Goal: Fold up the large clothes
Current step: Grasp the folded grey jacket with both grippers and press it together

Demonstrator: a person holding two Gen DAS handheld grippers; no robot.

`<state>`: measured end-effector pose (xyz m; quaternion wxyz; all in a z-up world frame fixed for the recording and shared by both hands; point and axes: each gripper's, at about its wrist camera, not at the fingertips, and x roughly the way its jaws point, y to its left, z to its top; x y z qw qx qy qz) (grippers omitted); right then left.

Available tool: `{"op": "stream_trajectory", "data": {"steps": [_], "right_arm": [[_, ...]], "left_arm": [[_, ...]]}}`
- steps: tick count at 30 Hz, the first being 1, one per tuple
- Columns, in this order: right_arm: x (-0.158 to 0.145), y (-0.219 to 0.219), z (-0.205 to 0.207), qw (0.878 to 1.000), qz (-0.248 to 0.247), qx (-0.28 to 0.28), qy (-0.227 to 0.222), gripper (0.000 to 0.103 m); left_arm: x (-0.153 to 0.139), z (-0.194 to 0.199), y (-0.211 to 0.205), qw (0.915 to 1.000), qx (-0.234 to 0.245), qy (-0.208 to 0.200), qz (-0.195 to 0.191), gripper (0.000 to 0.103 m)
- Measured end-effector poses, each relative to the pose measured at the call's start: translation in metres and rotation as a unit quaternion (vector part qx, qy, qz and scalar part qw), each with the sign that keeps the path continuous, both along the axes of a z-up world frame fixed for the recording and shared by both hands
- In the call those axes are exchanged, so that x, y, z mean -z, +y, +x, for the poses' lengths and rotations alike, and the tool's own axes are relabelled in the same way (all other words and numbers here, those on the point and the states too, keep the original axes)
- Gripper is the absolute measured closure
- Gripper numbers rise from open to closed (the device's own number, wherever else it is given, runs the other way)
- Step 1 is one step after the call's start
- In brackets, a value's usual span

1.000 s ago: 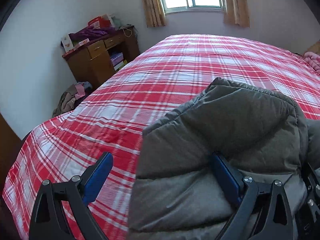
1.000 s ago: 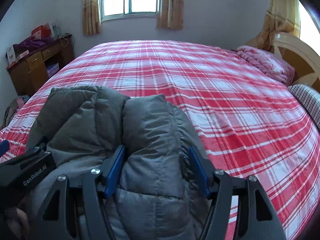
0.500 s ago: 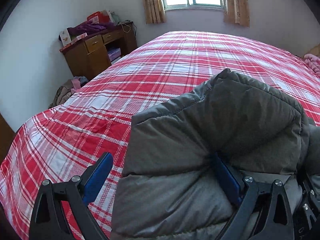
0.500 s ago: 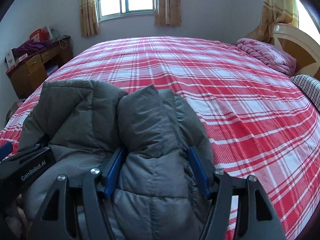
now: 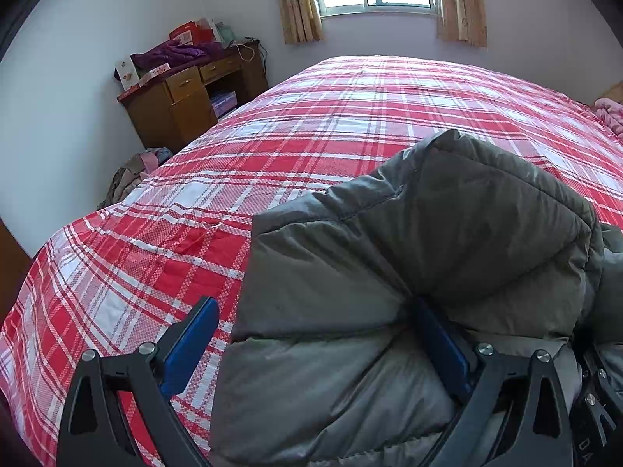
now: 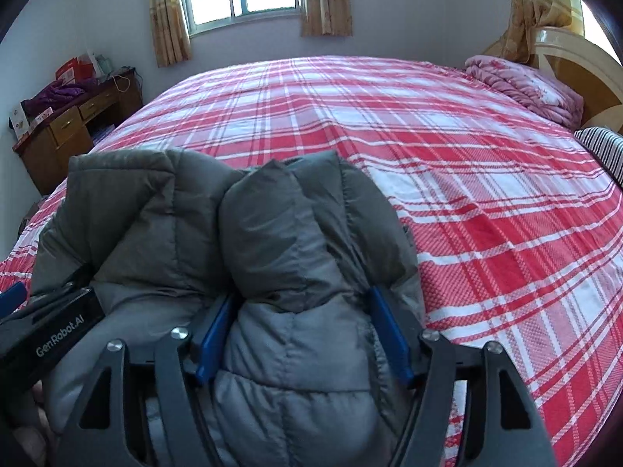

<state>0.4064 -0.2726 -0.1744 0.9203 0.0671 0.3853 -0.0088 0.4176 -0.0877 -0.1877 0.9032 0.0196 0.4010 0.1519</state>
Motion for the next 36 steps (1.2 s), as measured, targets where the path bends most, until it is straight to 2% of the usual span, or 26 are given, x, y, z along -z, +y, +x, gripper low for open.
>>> {"op": "stream_trajectory", "data": {"steps": [36], "right_arm": [[0.009, 0.002, 0.008, 0.999, -0.006, -0.006, 0.037, 0.028]], "left_arm": [[0.012, 0.009, -0.005, 0.9993, 0.001, 0.029, 0.024, 0.002]]}}
